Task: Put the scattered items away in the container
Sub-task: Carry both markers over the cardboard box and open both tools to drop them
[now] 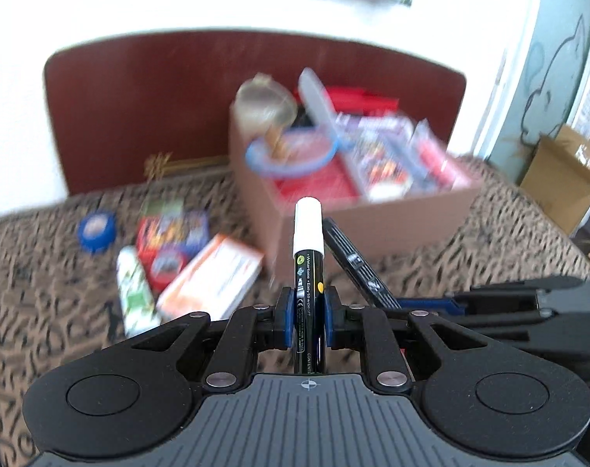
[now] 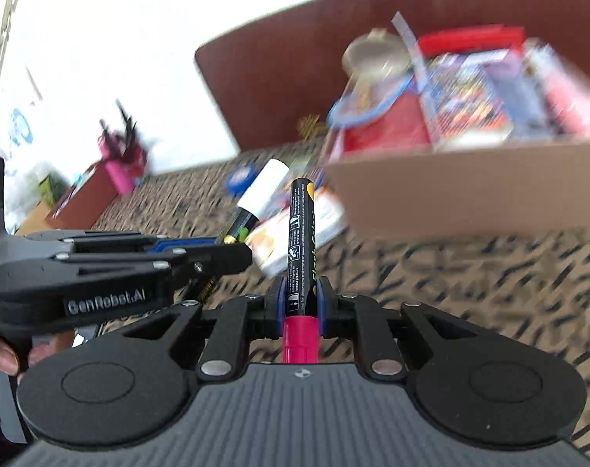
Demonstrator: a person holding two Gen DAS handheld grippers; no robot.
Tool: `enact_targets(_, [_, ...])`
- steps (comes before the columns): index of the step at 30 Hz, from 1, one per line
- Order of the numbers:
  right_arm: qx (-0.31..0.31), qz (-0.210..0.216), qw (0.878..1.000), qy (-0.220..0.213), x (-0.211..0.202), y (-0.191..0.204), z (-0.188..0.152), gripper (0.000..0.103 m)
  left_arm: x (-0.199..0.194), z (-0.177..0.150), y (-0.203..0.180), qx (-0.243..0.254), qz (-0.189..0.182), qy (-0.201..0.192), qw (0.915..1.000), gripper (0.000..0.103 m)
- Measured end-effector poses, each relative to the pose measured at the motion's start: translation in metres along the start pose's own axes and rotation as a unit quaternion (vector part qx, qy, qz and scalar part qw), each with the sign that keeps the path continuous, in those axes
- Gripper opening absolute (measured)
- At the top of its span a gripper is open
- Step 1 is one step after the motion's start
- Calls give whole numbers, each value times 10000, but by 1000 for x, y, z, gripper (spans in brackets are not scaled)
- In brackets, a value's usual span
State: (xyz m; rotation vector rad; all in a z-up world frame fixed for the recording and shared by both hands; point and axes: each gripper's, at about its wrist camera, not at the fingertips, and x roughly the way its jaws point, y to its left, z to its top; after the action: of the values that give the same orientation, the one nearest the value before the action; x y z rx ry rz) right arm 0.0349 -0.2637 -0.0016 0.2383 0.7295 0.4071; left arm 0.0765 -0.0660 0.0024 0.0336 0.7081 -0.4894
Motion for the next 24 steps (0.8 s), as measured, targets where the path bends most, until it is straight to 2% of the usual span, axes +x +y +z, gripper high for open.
enact_targets(5, [29,-357,9982,-480,-20,-34,36,18,15,56,-31,-1,-387,-274,9989,11])
enact_targets(8, [187,-634,9952,-727,-27,-63,62,18,31,90,-49,-69,-487,-431,9979,11])
enact_targets(12, [429,-957,9898,-960,-26,-98,94,18,64,124,-72,-186,-548,-458,9973,11])
enact_targets(18, [595,-1392,9828,-1058,-3,-138,119,18,125,146,-85,-595,-714,-255,9953,11])
enact_targets(24, [653,-1473,9827,-917,18,-158,127,18,163,152,-89,-676,-688,-138,9952,11])
